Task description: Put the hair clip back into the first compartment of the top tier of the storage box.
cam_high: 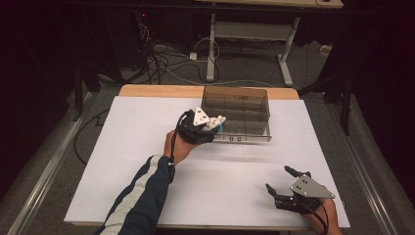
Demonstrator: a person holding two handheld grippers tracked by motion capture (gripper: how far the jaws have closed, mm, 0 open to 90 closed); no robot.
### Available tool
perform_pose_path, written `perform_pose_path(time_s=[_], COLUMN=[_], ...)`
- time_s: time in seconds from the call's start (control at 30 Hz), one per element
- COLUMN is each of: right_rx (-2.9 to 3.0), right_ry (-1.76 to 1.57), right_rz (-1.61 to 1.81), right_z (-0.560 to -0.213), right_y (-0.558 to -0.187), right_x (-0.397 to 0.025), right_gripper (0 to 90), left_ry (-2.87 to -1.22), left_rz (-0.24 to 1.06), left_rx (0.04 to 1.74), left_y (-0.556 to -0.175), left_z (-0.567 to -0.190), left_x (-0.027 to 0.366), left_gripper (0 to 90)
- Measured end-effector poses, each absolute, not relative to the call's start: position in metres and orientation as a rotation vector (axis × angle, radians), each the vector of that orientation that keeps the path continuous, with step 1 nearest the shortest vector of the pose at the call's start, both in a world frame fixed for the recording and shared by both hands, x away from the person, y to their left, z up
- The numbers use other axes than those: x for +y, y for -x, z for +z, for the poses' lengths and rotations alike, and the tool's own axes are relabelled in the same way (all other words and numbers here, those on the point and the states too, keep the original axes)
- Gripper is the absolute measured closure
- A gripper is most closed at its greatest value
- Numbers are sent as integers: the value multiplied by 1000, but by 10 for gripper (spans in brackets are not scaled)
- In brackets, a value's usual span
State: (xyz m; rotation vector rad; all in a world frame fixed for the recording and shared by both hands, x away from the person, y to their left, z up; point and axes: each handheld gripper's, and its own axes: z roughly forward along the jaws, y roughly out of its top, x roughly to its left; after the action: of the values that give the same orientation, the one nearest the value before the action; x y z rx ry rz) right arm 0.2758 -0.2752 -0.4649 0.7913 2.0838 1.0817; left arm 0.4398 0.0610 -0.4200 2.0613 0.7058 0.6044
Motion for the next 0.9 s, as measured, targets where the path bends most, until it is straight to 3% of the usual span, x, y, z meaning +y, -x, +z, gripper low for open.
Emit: perform_pose_path(time_s=[0.1,0.3,0.43,0.9], right_rx=[2084,2086,2086,2085], right_ry=[-790,-788,-789,-787], right_rz=[1080,1080,1080,1084], right_z=[-465,-465,-465,-465], right_y=[-276,-276,-276,-275], right_x=[-275,-275,-275,-275], right_gripper=[176,176,176,176], left_ry=[-2044,-2038,-2049,-2070], left_rz=[605,578,560,592], left_rx=[701,663,640,645], left_y=[-439,-435,-434,-438], left_z=[-418,-414,-414,-421], left_x=[63,69,69,65], left_gripper=[349,622,741,760])
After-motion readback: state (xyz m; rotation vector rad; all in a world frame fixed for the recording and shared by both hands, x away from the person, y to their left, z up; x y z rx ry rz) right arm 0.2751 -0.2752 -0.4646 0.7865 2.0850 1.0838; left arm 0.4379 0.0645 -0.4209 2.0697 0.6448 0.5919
